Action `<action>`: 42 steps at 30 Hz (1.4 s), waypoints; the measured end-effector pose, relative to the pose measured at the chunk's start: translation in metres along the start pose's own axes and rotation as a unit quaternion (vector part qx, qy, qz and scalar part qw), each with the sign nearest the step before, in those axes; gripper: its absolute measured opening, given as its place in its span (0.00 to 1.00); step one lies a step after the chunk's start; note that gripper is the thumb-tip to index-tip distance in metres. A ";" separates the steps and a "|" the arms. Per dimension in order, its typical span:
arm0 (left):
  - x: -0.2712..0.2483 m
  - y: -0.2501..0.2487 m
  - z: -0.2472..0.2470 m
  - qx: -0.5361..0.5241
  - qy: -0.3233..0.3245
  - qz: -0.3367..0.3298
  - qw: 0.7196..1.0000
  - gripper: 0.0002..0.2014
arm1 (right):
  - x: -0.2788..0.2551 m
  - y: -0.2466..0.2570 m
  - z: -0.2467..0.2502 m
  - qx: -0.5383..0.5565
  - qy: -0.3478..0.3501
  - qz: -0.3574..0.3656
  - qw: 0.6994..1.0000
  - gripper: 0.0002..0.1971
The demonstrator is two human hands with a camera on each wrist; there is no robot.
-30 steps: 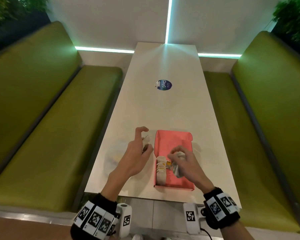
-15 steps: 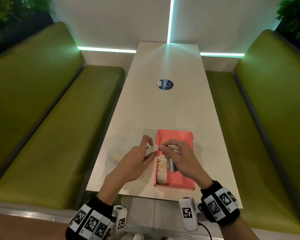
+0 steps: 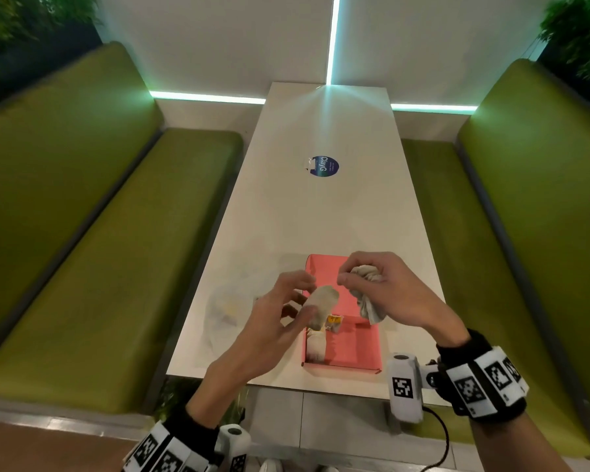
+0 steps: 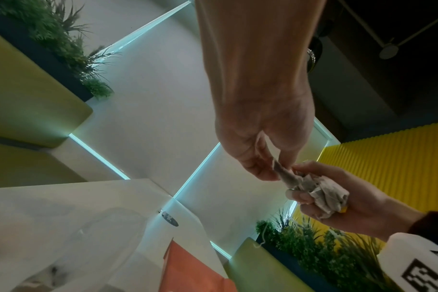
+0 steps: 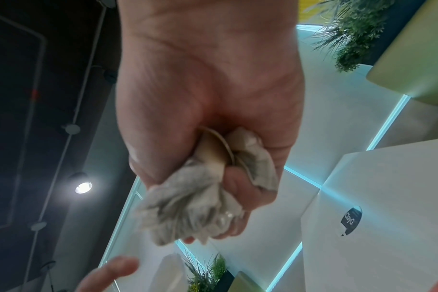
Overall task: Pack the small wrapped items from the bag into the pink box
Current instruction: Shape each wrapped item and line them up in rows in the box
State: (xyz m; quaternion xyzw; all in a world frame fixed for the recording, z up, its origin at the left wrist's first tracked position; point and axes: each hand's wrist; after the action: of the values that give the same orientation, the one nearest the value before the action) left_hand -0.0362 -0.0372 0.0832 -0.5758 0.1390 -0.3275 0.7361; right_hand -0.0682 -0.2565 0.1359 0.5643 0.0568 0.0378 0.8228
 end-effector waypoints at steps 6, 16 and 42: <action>0.000 -0.014 -0.001 -0.044 -0.023 -0.040 0.998 0.14 | 0.005 -0.004 -0.004 0.015 -0.018 0.025 0.999 0.06; 0.009 -0.014 -0.010 -0.093 -0.175 -0.006 0.980 0.20 | -0.019 -0.041 -0.081 0.052 -0.032 -0.017 0.998 0.03; -0.031 0.021 -0.033 -0.085 -0.047 0.044 0.994 0.18 | -0.028 -0.078 -0.039 -0.131 0.059 -0.096 0.985 0.05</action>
State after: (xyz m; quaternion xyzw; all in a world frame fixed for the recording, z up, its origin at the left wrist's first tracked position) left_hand -0.0719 -0.0398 0.0480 -0.6442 0.1569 -0.2543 0.7040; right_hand -0.1012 -0.2518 0.0503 0.4402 0.1534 -0.0010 0.8847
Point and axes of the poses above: each hand's wrist, its own x-axis towards the middle knuckle, its own z-axis out of the back of the hand, y = z × x, and after that the axes turned 4 degrees about y, right-handed
